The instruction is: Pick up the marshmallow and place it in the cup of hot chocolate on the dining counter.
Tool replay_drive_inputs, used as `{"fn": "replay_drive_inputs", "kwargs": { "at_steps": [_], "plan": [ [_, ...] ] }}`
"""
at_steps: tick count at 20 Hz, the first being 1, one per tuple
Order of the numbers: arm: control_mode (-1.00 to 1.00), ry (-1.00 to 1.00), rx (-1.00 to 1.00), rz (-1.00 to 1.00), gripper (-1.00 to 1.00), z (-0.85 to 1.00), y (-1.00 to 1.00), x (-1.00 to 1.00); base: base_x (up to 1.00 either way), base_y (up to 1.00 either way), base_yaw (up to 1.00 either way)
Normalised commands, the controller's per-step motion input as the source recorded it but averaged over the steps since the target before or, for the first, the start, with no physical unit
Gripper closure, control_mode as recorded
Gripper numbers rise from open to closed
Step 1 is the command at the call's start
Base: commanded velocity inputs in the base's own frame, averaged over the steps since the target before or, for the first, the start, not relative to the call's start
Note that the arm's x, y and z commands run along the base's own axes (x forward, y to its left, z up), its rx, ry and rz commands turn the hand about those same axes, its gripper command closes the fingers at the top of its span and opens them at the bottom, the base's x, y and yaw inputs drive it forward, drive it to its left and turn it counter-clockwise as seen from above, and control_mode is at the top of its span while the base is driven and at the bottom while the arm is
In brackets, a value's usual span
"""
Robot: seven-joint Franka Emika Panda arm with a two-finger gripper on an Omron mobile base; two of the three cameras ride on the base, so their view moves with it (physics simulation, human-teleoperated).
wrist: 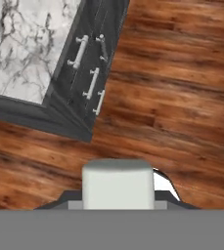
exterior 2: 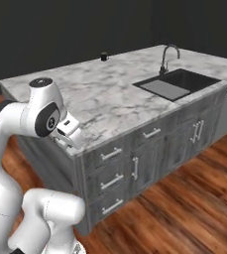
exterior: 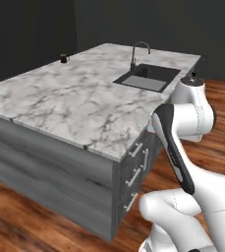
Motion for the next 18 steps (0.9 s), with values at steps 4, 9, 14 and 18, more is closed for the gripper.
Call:
{"fn": "replay_drive_inputs", "kwargs": {
  "at_steps": [4,9,14,18],
  "plan": [
    [1.0,0.0,0.0,0.0,1.0,0.0,0.0,0.0,0.04,1.0,0.0],
    [1.0,0.0,0.0,0.0,1.0,0.0,0.0,0.0,0.02,1.0,0.3],
    [1.0,0.0,0.0,0.0,1.0,0.0,0.0,0.0,0.38,1.0,0.35],
    [1.0,0.0,0.0,0.0,1.0,0.0,0.0,0.0,0.82,1.0,0.06]
  ]
}}
